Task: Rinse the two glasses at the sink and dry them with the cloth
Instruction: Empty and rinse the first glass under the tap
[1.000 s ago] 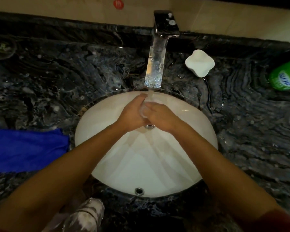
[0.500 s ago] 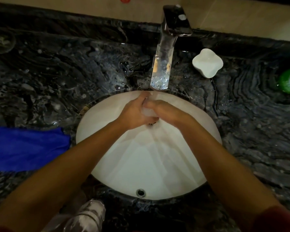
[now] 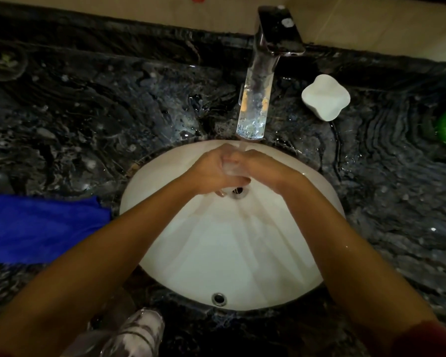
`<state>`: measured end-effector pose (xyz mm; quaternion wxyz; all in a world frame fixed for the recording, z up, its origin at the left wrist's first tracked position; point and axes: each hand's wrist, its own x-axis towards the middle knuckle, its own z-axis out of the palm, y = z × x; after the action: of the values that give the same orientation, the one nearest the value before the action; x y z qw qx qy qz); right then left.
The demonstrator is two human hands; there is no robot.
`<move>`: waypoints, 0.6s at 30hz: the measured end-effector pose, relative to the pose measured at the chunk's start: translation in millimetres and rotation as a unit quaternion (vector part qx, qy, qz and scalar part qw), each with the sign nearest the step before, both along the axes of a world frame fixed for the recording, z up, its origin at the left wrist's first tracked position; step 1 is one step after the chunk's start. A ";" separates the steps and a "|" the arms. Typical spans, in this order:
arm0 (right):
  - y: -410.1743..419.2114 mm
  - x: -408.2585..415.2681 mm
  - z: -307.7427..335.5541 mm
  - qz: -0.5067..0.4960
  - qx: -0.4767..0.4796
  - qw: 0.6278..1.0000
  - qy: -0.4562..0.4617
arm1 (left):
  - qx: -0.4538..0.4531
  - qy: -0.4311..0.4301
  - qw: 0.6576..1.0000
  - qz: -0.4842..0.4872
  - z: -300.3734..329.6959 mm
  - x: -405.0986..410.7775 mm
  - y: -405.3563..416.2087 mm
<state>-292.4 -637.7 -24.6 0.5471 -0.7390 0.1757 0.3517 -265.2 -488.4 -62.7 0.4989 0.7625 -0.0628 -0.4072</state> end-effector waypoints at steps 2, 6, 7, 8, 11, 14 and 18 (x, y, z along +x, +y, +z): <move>-4.9 3.7 -2.9 0.006 0.020 1.000 0.003 | 0.006 -0.040 0.999 -0.009 -1.6 -3.5 -2.5; -6.2 4.3 -5.4 -0.053 0.001 0.998 -0.037 | -0.063 0.028 0.998 0.005 1.4 -0.1 -4.5; -6.4 3.0 -5.8 -0.133 0.017 0.990 -0.046 | -0.099 0.051 0.994 0.022 0.7 2.9 -3.1; -5.9 0.5 -8.4 -0.203 0.021 0.977 -0.059 | -0.137 0.080 0.986 0.044 -4.9 5.9 -0.7; 11.6 -16.4 -16.3 -0.290 -0.042 0.949 -0.112 | -0.211 0.227 0.941 0.136 -3.4 3.7 -5.0; 46.9 -34.5 -32.4 -0.338 -0.092 0.923 -0.162 | -0.166 0.261 0.933 0.184 -5.6 -6.7 -18.0; 73.2 -47.5 -34.9 -0.306 -0.175 0.913 -0.204 | -0.167 0.230 0.921 0.266 -24.8 -18.9 -20.4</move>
<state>-339.9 -564.6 -59.5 0.5135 -0.7886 0.3371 -0.0277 -284.0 -508.8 -87.6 0.7099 0.5419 0.1915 -0.4072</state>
